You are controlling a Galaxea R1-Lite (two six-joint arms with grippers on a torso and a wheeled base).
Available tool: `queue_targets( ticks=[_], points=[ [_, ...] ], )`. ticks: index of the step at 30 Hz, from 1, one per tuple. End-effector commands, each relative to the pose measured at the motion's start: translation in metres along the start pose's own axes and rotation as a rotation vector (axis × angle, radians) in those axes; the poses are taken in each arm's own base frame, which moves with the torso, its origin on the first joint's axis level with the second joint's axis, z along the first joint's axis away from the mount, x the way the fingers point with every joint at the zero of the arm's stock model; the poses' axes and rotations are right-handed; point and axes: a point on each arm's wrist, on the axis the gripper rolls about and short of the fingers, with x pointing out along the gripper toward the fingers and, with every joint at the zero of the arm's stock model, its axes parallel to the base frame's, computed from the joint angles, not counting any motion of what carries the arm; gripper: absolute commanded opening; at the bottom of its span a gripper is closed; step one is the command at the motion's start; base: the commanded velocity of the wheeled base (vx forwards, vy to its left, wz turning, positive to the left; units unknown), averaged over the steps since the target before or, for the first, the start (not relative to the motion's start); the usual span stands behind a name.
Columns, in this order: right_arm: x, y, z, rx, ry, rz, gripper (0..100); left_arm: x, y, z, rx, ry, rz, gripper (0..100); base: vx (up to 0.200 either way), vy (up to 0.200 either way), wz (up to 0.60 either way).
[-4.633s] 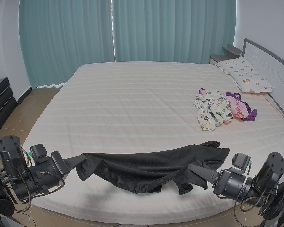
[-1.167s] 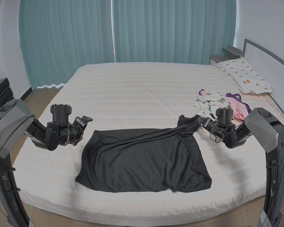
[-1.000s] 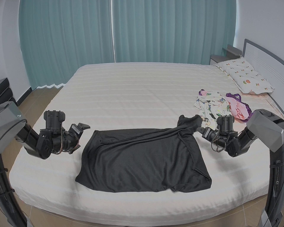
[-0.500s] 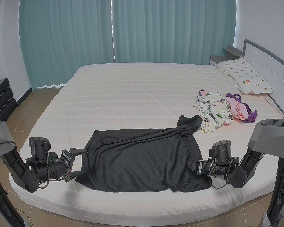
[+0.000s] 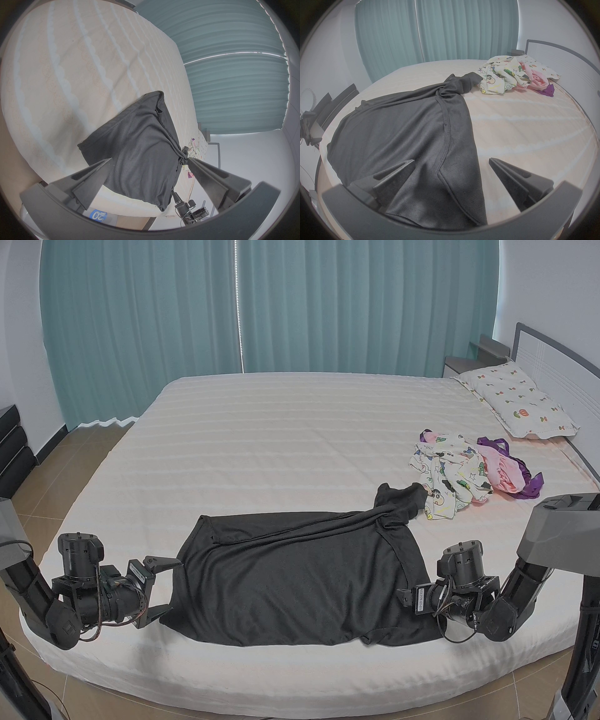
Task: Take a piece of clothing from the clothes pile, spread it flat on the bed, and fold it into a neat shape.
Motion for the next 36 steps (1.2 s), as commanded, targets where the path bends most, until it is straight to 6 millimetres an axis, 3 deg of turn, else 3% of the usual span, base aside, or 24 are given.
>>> queue_targets(
  ticks=[1,2,3,11,19,25,32,33,36],
  points=[
    [0.005,0.0,-0.007,-0.009,0.027,-0.007,100,0.001,0.001,0.001,-0.004,-0.001,0.004,100,0.0,0.0,0.0],
    [0.006,0.0,-0.009,-0.013,0.033,-0.008,100,0.0,0.001,0.001,-0.003,-0.004,0.003,100,0.0,0.0,0.0],
    [0.007,0.0,-0.009,-0.02,0.032,-0.009,0,0.0,0.001,0.002,-0.005,-0.005,0.003,100,0.0,0.0,0.0],
    [0.003,-0.009,-0.002,-0.002,0.009,-0.045,0,0.0,0.001,0.003,-0.007,-0.01,0.003,100,0.0,0.0,0.0],
    [-0.014,-0.052,0.017,0.105,-0.039,-0.096,0,0.0,0.002,0.003,-0.007,-0.007,0.006,100,0.0,0.0,0.0],
    [-0.018,-0.086,0.003,0.217,0.031,-0.065,0,0.0,0.003,0.002,-0.008,-0.005,0.01,100,0.0,0.0,0.0],
    [-0.013,-0.094,-0.007,0.386,0.071,-0.037,0,-0.002,0.007,-0.001,-0.003,0.003,0.024,100,0.0,0.0,0.0],
    [-0.013,-0.097,-0.003,0.407,0.046,-0.02,100,-0.003,0.007,-0.002,-0.003,0.005,0.026,100,0.0,0.0,0.0],
    [-0.013,-0.103,0.006,0.475,-0.022,0.001,100,-0.004,0.009,-0.004,-0.004,0.009,0.032,100,0.0,0.0,0.0]
  ],
)
